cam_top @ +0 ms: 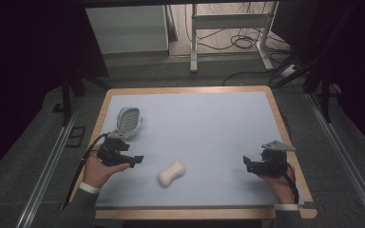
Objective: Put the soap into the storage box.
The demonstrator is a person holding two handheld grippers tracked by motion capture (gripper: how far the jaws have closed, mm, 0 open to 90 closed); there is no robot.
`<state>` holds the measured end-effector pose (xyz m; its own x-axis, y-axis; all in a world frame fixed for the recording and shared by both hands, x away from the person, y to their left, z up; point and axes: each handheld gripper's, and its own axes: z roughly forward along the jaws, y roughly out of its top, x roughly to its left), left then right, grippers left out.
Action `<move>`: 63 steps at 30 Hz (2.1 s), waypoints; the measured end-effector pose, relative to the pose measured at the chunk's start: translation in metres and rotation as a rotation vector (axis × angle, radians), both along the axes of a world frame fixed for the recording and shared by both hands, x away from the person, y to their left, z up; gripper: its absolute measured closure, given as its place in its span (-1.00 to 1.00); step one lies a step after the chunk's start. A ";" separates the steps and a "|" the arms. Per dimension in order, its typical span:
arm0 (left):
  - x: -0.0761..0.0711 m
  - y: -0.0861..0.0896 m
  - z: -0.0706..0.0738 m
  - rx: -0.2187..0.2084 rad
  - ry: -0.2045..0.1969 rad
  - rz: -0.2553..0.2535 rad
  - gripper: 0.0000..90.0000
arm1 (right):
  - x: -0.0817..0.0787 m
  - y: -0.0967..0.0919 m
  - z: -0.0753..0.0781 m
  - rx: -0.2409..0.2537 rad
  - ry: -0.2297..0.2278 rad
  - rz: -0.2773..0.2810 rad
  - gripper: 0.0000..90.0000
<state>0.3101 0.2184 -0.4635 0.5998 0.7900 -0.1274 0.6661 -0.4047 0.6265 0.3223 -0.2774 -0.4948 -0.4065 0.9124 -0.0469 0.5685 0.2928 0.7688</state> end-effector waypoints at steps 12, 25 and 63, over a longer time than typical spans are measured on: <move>0.002 -0.022 0.007 0.031 0.018 -0.082 -0.48 | -0.002 -0.004 0.002 0.000 -0.015 -0.012 -0.84; 0.003 -0.049 0.010 0.094 0.028 -0.156 -0.46 | -0.001 -0.003 0.001 -0.011 -0.004 -0.019 -0.84; 0.004 -0.119 -0.022 0.208 0.117 -0.285 -0.35 | -0.001 -0.009 0.002 0.006 0.001 -0.055 -0.83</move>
